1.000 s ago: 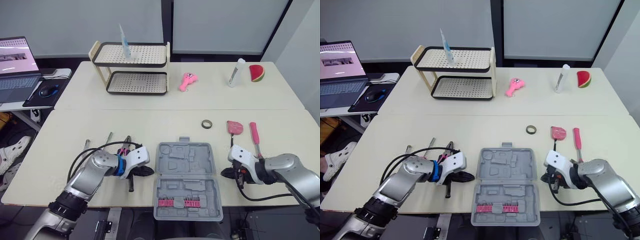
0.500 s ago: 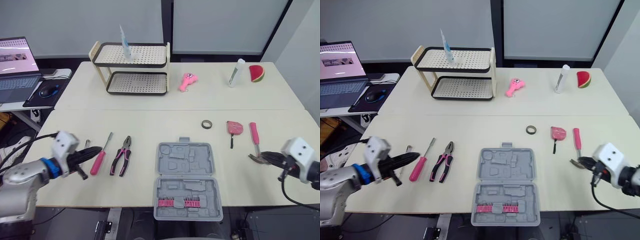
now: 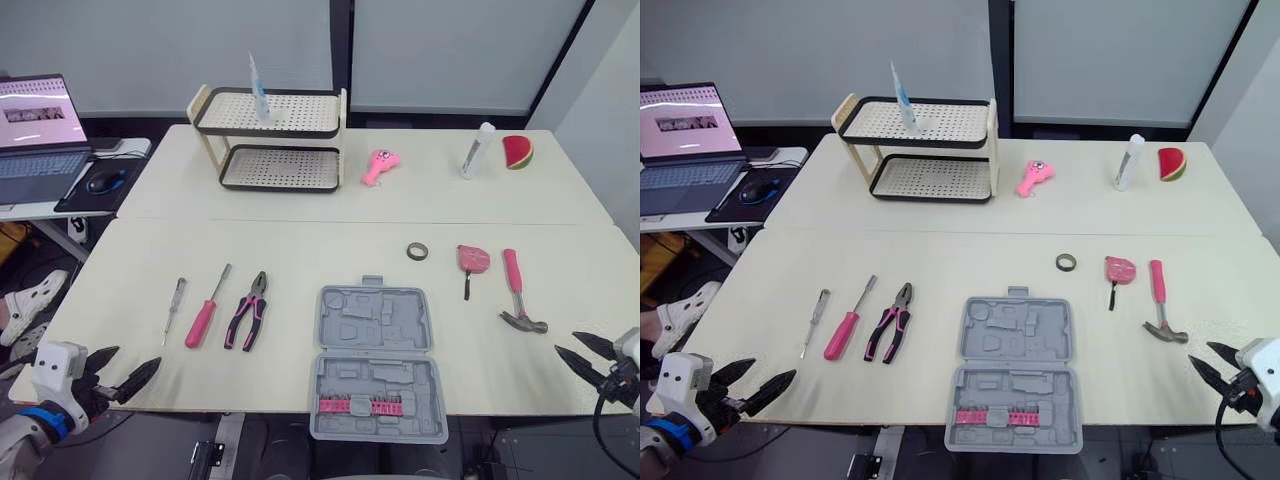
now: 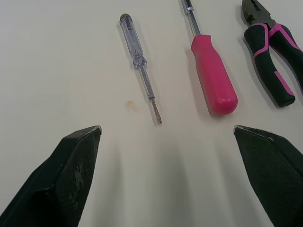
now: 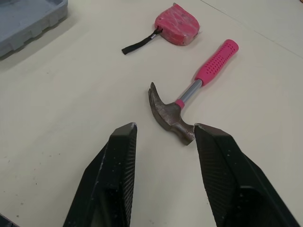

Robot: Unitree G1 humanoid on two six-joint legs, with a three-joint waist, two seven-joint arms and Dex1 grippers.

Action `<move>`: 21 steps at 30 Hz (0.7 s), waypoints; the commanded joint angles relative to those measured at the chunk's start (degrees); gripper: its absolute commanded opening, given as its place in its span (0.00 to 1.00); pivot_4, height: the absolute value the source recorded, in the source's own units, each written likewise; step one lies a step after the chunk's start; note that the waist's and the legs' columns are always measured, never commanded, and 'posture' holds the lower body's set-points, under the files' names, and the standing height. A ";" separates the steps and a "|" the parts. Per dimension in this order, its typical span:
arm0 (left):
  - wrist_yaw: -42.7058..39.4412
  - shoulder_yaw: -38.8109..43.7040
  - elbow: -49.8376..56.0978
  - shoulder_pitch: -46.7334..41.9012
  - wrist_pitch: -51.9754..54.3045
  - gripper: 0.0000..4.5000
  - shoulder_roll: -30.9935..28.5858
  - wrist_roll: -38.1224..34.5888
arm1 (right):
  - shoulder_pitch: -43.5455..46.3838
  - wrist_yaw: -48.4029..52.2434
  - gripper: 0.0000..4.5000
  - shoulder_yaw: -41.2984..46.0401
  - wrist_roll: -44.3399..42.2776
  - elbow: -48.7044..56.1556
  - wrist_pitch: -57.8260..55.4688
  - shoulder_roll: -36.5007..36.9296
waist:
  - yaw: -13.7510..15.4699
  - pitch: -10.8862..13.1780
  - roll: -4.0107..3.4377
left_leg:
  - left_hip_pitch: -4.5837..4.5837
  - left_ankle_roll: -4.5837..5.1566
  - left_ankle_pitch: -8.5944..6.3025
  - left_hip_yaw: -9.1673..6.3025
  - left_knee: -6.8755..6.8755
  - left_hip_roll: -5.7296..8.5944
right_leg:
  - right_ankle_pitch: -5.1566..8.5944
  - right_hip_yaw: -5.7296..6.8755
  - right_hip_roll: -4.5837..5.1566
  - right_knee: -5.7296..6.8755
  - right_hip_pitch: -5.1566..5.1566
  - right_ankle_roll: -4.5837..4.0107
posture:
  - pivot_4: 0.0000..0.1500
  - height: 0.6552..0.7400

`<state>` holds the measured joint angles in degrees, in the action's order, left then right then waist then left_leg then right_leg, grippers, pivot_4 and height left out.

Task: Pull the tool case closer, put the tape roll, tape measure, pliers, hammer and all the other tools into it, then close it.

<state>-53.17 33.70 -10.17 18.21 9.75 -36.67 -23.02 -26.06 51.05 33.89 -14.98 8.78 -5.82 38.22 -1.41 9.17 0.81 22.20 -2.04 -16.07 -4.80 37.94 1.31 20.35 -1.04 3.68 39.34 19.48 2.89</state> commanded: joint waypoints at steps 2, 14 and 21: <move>0.40 1.95 0.52 1.34 -2.04 1.00 0.51 -1.83 | -0.53 -1.02 0.67 0.93 -1.97 1.58 0.11 -0.32 | -0.11 -0.03 -0.04 | -0.20 0.01 -0.01 0.02 -0.09 -0.01 | 0.00 0.00 0.01 -0.06 -0.17 -0.01 | 1.00 0.87; -3.44 -0.19 7.41 4.46 -2.81 1.00 -1.76 -3.44 | 6.00 0.80 1.00 -1.69 -3.69 -0.05 -4.07 5.71 | -0.18 -0.04 -0.05 | -0.31 0.08 -0.06 0.05 -0.11 -0.03 | 0.00 -0.04 0.01 -0.27 -0.35 -0.01 | 1.00 0.87; -6.37 -6.61 19.92 0.87 2.46 1.00 -5.35 -5.66 | 17.13 6.45 1.00 -10.66 -5.79 4.55 -13.66 16.11 | -0.06 -0.05 -0.08 | -0.26 0.09 -0.07 0.00 -0.10 -0.03 | 0.00 -0.01 0.01 -0.34 -0.38 -0.02 | 1.00 0.87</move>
<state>-58.97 28.46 5.75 19.76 10.64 -40.83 -27.15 -11.00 56.16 24.79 -19.25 10.73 -16.36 52.26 -1.47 9.12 0.74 21.96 -1.94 -16.14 -4.79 37.84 1.29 20.35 -1.06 3.69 38.99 19.11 2.88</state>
